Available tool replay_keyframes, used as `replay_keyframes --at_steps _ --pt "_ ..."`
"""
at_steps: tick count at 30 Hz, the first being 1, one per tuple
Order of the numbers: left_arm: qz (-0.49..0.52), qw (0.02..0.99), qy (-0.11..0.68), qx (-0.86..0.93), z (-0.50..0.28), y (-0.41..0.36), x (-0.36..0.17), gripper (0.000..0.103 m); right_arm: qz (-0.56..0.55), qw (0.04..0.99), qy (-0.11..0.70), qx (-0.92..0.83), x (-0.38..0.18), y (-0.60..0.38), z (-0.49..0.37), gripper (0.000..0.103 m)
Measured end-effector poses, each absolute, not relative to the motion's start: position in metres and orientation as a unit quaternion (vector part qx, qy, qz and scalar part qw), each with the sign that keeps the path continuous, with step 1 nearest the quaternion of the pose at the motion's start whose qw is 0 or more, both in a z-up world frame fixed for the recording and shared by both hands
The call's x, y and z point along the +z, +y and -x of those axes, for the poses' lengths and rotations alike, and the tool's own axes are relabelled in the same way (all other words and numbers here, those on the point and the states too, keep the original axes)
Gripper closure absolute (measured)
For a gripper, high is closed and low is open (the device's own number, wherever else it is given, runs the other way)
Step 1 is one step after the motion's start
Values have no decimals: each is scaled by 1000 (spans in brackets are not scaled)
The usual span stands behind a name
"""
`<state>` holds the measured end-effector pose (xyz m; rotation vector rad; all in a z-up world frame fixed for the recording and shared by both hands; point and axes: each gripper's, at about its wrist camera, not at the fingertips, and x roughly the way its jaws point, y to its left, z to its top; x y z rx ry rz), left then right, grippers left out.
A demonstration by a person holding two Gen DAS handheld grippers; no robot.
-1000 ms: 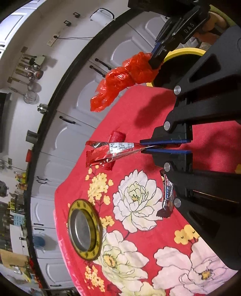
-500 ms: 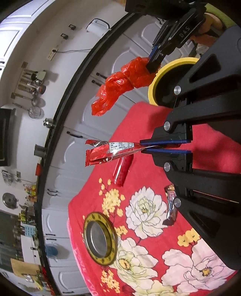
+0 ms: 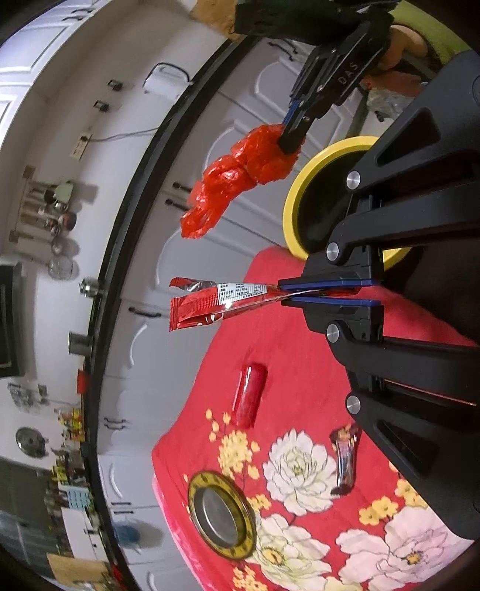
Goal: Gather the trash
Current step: 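Carry the red bag and red wrapper over the yellow bin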
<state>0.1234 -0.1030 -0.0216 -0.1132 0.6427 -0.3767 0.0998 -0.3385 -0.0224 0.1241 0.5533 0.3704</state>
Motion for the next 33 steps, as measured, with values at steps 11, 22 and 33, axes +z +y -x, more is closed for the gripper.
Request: replay_keyframes --at_steps 11,22,33 --pt "10 917 329 -226 -119 -151 -31 102 -70 944 284 152 -34 -372 -91 91" --pt "-22 891 362 -272 -118 -197 -54 102 -78 936 322 118 -64 -406 -82 91" --pt "-52 870 393 -294 -123 -234 -80 102 -101 923 359 98 -96 -433 -78 91"
